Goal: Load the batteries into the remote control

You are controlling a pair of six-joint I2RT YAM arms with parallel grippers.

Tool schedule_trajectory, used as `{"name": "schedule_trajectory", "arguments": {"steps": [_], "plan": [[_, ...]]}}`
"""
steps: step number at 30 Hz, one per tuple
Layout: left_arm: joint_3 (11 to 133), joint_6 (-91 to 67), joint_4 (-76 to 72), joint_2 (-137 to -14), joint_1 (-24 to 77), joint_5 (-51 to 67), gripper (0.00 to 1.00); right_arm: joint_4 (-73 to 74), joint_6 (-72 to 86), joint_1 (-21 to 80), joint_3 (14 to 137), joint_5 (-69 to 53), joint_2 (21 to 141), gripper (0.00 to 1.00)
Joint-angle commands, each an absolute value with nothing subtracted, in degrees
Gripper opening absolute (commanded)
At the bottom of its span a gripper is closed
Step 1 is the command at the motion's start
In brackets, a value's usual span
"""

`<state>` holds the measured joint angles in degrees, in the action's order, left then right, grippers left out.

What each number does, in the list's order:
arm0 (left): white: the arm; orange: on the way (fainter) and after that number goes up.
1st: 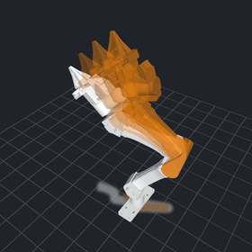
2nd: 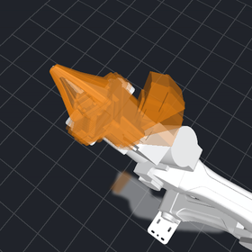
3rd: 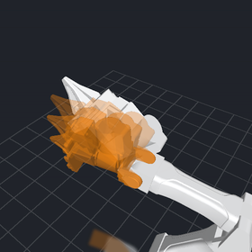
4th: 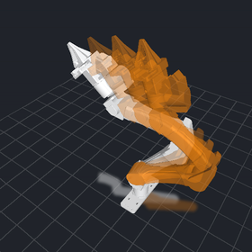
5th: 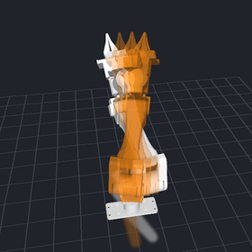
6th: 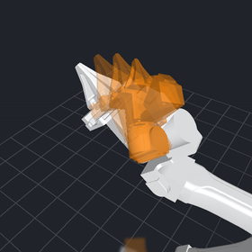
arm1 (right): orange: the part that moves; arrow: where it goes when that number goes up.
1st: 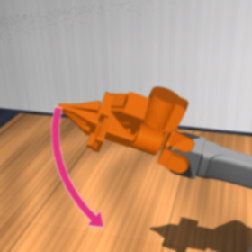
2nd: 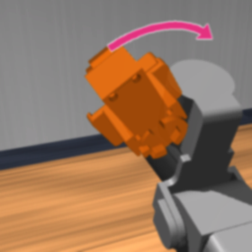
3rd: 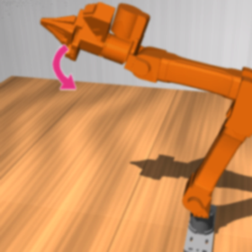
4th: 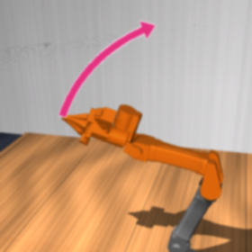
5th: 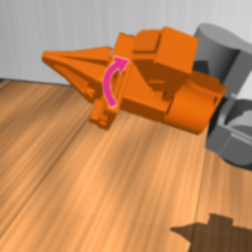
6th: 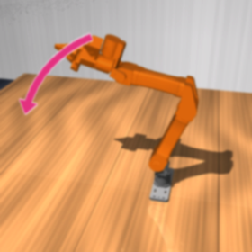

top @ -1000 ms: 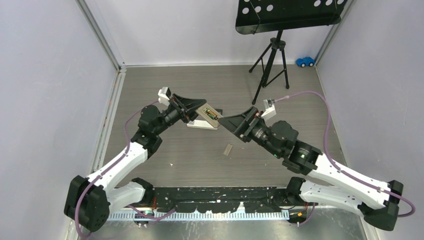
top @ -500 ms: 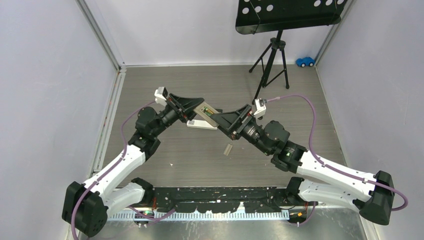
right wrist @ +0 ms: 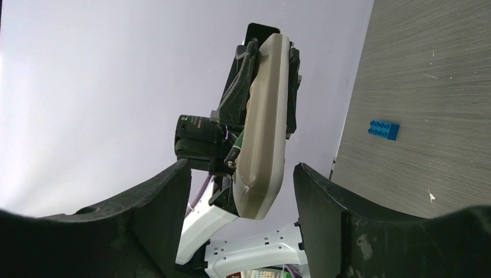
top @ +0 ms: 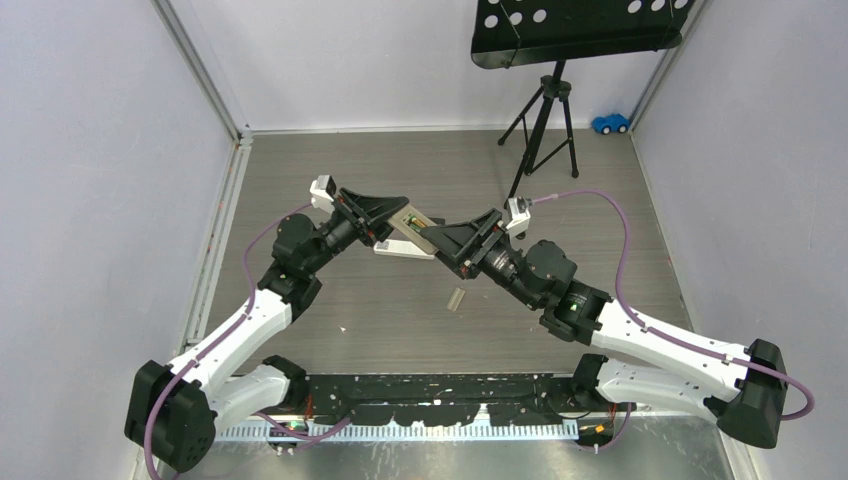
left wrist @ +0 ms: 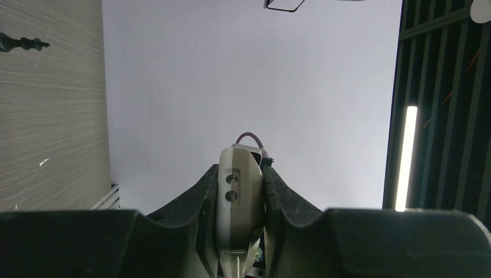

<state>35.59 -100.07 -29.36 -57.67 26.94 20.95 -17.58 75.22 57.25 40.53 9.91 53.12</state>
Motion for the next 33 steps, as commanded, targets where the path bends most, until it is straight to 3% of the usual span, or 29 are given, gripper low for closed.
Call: {"name": "schedule_trajectory", "arguments": {"steps": [1, 7, 18, 33], "plan": [[35.7, -100.4, -34.0, -57.3, 27.1, 20.5, 0.00, -17.7, 77.0, 57.4, 43.5, 11.6, 54.3, 0.67], [35.7, -100.3, -34.3, -57.3, 27.1, 20.9, 0.00, -19.1, 79.4, 57.4, 42.1, 12.4, 54.6, 0.58], [35.2, -100.2, -34.4, -57.1, 27.1, 20.6, 0.00, -19.8, 79.6, 57.4, 40.9, 13.0, 53.8, 0.65], [36.0, -97.2, -38.8, -58.1, 27.1, 22.4, 0.00, -11.6, 77.8, 57.3, 43.5, 14.7, 57.6, 0.41]]}}
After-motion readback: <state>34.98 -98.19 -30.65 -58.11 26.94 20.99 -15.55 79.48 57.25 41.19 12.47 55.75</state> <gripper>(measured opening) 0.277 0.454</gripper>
